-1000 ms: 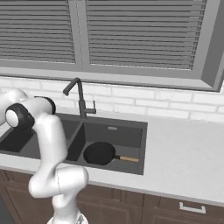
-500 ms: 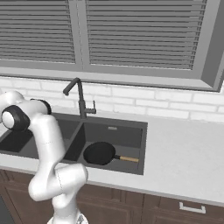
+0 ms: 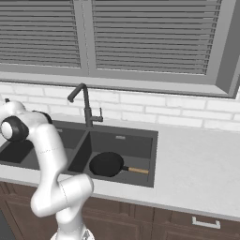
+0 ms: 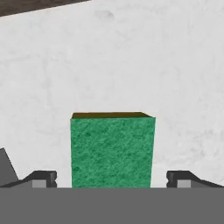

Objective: Pick the pan and sponge and place them into the sink. Then turn on the water.

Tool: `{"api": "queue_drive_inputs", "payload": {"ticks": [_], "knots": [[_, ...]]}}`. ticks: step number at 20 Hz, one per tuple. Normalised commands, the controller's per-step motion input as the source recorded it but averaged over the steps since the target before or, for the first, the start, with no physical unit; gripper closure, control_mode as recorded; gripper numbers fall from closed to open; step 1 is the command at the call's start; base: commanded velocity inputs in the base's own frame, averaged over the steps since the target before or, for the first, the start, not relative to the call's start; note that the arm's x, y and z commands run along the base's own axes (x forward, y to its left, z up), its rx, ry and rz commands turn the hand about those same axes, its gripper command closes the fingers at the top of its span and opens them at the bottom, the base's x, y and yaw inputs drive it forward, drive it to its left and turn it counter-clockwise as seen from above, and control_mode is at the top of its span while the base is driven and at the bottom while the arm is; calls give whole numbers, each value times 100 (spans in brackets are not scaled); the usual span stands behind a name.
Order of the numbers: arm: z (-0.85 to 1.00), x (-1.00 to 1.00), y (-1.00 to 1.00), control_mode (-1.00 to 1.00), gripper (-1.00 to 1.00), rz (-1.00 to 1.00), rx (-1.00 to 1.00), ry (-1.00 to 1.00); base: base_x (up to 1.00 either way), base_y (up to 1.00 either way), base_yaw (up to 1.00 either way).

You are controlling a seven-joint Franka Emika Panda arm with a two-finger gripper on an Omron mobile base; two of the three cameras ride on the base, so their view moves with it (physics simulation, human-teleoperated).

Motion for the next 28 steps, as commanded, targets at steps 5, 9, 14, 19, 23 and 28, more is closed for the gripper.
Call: {"api": "queue_drive_inputs", "payload": {"ticks": [5,9,14,19,23,28], "knots": [[-27,32,34,-100,-100,-6,-9,3,0,0,0],[-55,2,6,-100,-100,-10,-6,3,0,0,0],[-76,-31,-12,-100,100,-14,0,1,0,0,0],[-72,-51,-45,-100,100,-18,0,1,0,0,0],[-63,-47,-54,-100,100,-18,0,0,0,0,0],[-22,-55,-81,-100,100,-19,7,0,0,0,0]]}}
